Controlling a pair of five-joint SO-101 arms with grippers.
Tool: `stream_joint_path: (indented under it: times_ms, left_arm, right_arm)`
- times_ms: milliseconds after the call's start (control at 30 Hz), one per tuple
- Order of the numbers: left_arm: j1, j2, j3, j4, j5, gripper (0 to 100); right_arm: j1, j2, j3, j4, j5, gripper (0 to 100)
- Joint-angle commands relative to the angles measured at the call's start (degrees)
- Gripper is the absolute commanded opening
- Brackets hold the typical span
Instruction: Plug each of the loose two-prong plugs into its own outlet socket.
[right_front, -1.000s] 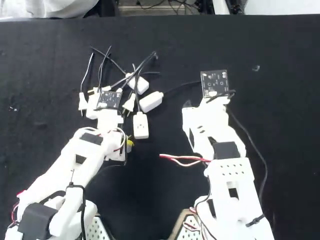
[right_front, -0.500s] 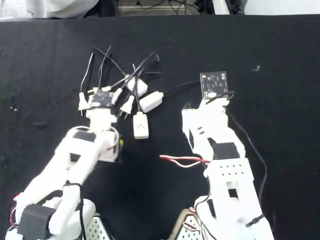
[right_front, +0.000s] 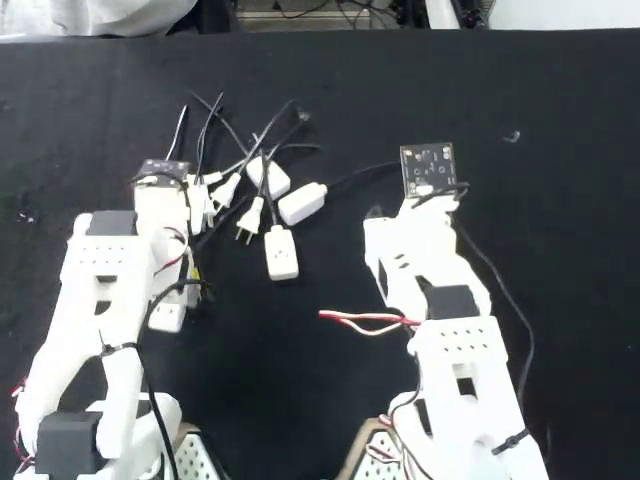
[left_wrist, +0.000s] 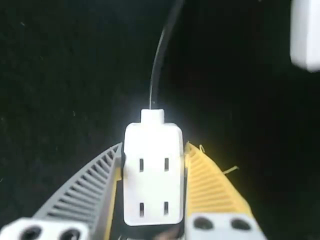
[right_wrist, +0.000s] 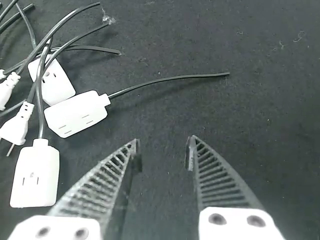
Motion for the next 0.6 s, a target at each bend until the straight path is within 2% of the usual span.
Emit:
stream_joint_path:
  times_ms: [0,233,333,400,467,567]
  left_arm:
    - [-0.4,-0.9,-7.4,6.2,-6.1,3]
    - [-5.8,-13.5,-16.4,12.7,-14.4,3]
    - [-5.0,-20.8,-14.4,15.9,-19.4,3]
    - [-3.4,-23.8,-10.2,16.6,-20.2,3]
    - [-3.1,-25.0,-5.3,15.9,-15.6,3]
    - [-3.0,-25.8,3.5,8.4,1.1,3]
  right_arm:
    - [0.5,0.1,-0.3,-1.2,-0.2,15.8]
    - [0.5,0.1,-0.3,-1.1,-0.2,15.8]
    - [0.5,0.1,-0.3,-1.1,-0.2,15.8]
    - [0.5,0.0,-0.3,-1.1,-0.2,15.8]
    - [0.5,-0.1,-0.3,-1.0,-0.2,15.7]
    - [0.5,-0.2,-0.3,-1.0,-0.5,15.6]
